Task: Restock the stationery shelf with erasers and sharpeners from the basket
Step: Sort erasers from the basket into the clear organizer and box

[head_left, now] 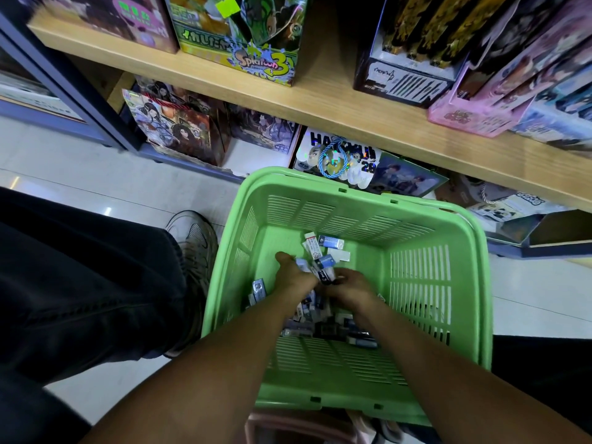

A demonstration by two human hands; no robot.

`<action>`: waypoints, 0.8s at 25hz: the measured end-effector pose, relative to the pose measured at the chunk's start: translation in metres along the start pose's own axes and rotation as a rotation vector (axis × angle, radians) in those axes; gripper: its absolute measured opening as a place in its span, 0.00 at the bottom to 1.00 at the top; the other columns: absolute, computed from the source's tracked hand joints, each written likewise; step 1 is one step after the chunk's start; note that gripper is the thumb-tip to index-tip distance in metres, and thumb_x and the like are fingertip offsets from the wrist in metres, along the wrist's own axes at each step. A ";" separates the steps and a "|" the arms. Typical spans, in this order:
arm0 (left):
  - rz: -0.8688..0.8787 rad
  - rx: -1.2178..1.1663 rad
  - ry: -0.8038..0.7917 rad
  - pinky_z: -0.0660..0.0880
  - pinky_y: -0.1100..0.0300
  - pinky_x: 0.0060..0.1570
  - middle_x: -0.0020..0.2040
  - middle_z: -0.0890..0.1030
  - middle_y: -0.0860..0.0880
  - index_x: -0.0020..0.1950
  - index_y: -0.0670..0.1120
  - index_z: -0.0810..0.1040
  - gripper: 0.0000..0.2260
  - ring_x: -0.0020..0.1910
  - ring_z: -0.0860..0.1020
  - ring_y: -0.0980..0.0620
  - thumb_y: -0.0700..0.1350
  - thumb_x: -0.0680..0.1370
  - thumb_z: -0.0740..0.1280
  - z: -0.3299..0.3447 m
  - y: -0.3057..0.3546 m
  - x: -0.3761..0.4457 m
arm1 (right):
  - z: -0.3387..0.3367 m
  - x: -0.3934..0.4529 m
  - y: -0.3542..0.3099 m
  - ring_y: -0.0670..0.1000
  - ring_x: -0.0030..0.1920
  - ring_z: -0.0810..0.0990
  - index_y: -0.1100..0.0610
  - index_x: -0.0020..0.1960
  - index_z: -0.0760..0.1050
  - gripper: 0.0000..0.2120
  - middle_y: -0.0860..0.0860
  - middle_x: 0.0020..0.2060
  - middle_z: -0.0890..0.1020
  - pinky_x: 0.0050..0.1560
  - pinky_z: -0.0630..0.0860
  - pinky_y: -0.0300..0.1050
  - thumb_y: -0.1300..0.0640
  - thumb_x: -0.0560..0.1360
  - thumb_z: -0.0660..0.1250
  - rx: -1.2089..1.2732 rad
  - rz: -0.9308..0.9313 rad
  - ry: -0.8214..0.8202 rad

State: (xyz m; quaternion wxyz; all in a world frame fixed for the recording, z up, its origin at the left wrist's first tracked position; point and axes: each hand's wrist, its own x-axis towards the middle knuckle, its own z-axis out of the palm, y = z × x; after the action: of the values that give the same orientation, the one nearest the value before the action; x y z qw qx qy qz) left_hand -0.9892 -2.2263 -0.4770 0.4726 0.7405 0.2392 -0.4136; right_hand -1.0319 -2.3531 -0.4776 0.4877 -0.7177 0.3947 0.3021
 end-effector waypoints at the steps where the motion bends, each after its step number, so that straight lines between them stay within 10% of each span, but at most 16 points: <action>1: -0.014 -0.045 -0.023 0.74 0.57 0.49 0.51 0.77 0.47 0.68 0.44 0.62 0.30 0.48 0.76 0.49 0.41 0.72 0.74 -0.001 0.001 0.000 | 0.001 0.000 -0.001 0.55 0.44 0.86 0.57 0.51 0.83 0.17 0.54 0.42 0.87 0.51 0.83 0.54 0.62 0.63 0.80 -0.005 -0.001 -0.025; 7: -0.034 -0.301 -0.007 0.72 0.61 0.35 0.47 0.78 0.49 0.60 0.45 0.67 0.24 0.42 0.78 0.51 0.47 0.72 0.76 0.003 0.007 0.000 | 0.008 -0.006 -0.010 0.57 0.41 0.85 0.61 0.46 0.81 0.08 0.59 0.42 0.86 0.49 0.83 0.58 0.68 0.68 0.74 -0.022 -0.089 -0.064; 16: -0.008 -0.292 0.066 0.80 0.54 0.44 0.58 0.82 0.40 0.66 0.42 0.75 0.20 0.51 0.83 0.42 0.42 0.75 0.70 -0.010 0.008 0.009 | -0.004 -0.020 -0.024 0.55 0.49 0.86 0.65 0.53 0.81 0.16 0.58 0.48 0.86 0.50 0.82 0.47 0.71 0.67 0.76 0.309 -0.149 -0.228; 20: -0.004 -0.322 -0.072 0.70 0.60 0.23 0.42 0.82 0.40 0.60 0.39 0.76 0.14 0.24 0.76 0.49 0.37 0.75 0.69 -0.016 0.015 -0.002 | -0.040 -0.015 -0.039 0.56 0.51 0.85 0.69 0.57 0.78 0.15 0.61 0.50 0.85 0.51 0.81 0.46 0.71 0.71 0.72 0.507 -0.106 -0.158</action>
State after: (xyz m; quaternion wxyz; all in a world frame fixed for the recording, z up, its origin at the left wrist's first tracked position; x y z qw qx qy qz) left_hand -0.9732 -2.2180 -0.4642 0.5929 0.6393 0.2867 -0.3970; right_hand -1.0042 -2.3780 -0.4336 0.6963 -0.5665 0.3803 0.2227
